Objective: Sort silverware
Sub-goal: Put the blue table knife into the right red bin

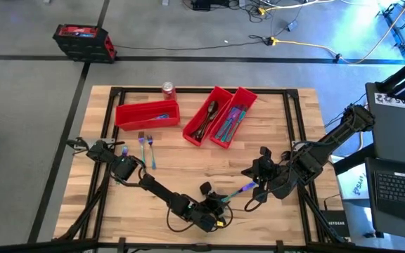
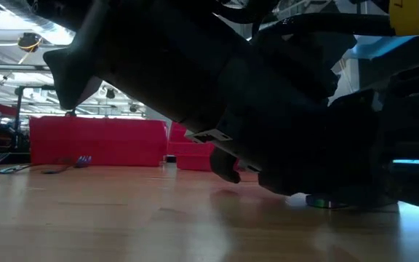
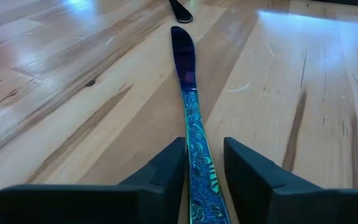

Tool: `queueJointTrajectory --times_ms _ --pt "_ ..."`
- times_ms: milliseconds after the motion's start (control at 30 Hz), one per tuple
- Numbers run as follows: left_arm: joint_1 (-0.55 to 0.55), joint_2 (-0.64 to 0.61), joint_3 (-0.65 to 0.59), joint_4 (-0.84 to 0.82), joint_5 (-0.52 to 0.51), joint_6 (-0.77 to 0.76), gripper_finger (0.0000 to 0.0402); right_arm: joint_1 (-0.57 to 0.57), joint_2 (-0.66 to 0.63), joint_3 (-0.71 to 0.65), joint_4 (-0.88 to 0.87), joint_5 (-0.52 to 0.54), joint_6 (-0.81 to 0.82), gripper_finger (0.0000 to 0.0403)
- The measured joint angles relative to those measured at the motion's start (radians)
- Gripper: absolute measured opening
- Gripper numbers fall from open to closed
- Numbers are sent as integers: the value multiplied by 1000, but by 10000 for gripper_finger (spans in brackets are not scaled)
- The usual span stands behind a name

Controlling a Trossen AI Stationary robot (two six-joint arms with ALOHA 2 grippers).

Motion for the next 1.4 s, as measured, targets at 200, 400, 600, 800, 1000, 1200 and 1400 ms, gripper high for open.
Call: queueJointTrajectory --times_ms 200,400,600,800,1000,1200,1400 --pt "1 0 0 -4 -6 -1 66 0 0 0 0 0 0 0" --pt "1 0 0 -6 -8 -4 36 0 0 0 0 0 0 0" --pt "2 0 0 -6 -8 -6 42 0 0 0 0 0 0 0" --pt "2 0 0 1 -14 -14 47 0 0 0 0 0 0 0" --pt "1 0 0 13 -30 -24 43 0 0 0 0 1 0 0" --pt "-1 1 -2 46 -43 2 41 0 0 0 0 1 -1 0" --pt "-1 0 -2 48 -47 -6 40 0 0 0 0 1 -1 0"
